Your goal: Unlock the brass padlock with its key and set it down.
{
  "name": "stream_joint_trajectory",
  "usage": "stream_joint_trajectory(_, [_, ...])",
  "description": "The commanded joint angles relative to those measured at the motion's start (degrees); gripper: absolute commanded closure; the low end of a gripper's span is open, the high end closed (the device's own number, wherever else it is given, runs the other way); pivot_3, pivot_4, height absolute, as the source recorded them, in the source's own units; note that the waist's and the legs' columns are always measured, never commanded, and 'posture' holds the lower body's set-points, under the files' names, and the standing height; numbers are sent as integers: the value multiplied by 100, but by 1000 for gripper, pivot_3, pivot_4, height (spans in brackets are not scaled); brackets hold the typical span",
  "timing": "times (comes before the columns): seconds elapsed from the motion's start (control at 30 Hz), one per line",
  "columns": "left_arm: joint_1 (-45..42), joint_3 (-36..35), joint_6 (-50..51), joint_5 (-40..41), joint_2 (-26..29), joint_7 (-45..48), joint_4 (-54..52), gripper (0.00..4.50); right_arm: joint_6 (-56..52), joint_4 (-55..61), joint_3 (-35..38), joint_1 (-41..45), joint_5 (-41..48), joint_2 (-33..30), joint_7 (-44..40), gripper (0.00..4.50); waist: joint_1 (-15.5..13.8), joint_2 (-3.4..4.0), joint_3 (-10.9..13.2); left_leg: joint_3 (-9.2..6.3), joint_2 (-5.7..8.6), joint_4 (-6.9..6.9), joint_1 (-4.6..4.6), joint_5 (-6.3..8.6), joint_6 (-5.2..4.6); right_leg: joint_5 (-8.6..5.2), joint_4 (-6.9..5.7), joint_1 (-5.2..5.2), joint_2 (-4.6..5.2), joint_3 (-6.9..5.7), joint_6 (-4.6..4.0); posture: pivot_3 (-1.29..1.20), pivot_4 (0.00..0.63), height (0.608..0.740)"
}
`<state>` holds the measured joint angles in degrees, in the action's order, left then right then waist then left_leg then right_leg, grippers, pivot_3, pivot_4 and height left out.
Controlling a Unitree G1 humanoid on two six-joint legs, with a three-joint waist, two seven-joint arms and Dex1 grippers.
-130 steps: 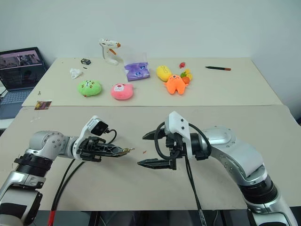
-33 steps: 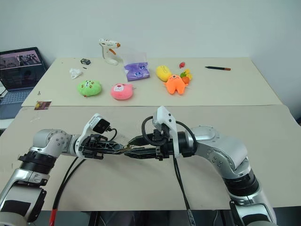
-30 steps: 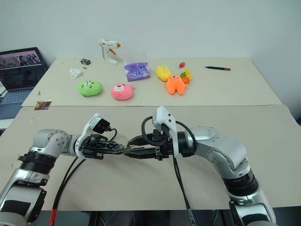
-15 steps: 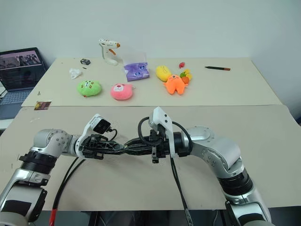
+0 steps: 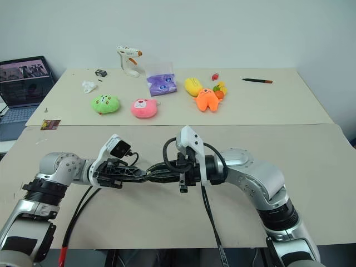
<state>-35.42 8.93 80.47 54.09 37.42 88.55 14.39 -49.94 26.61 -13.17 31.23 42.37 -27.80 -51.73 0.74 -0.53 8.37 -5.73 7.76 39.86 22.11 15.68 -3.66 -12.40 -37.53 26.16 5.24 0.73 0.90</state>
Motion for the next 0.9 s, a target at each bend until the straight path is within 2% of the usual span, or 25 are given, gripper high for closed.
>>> stream_joint_trajectory(0.03, [-53,-137,-12,77,-39,-61,-94,1704,122,125,17,113,31,38,-35,4246,-2,0,0,0,0,0,0,0,0,0,0,0,0,0,0,0,150,740])
stream_joint_trajectory(0.07, [-49,-149,-21,80,-46,-76,-95,1225,121,126,15,112,26,39,-40,4246,-2,0,0,0,0,0,1,0,0,0,0,0,0,0,0,0,150,740])
stream_joint_trajectory(0.1, [-47,-160,-20,88,-51,-85,-93,973,117,125,15,112,25,41,-41,4246,-1,0,0,0,1,0,1,0,0,0,0,0,0,0,0,0,150,740])
stream_joint_trajectory(0.17, [-47,-187,-18,101,-62,-101,-76,147,115,126,13,109,25,41,-46,4246,0,0,0,0,1,0,0,0,0,0,0,0,0,0,0,0,150,740])
stream_joint_trajectory(0.2, [-47,-208,-21,107,-70,-112,-63,20,110,126,15,107,29,44,-44,4246,-1,0,0,0,0,0,0,0,0,0,0,0,0,0,0,0,150,740])
stream_joint_trajectory(0.53, [55,-375,-614,-226,-32,-343,155,20,82,137,65,98,62,-1,-63,4246,3,0,0,0,0,0,0,0,0,0,1,0,0,0,0,0,150,740])
stream_joint_trajectory(0.67, [-18,-811,-1213,-502,-155,-770,724,20,33,129,206,94,126,-108,-82,4246,0,0,0,0,0,0,0,-1,1,0,0,0,0,0,0,0,150,740])
stream_joint_trajectory(0.77, [-100,-1243,-1278,-467,-317,-1169,1080,20,16,131,286,93,171,-182,-78,4246,-6,0,0,1,0,0,-3,-1,1,0,2,-2,0,-1,0,0,150,740])
stream_joint_trajectory(0.9, [48,-1438,-1251,-437,-509,-1492,858,1148,50,83,330,112,184,-224,-75,4246,-4,-1,0,0,1,0,0,0,1,0,0,0,2,-1,0,0,150,740])
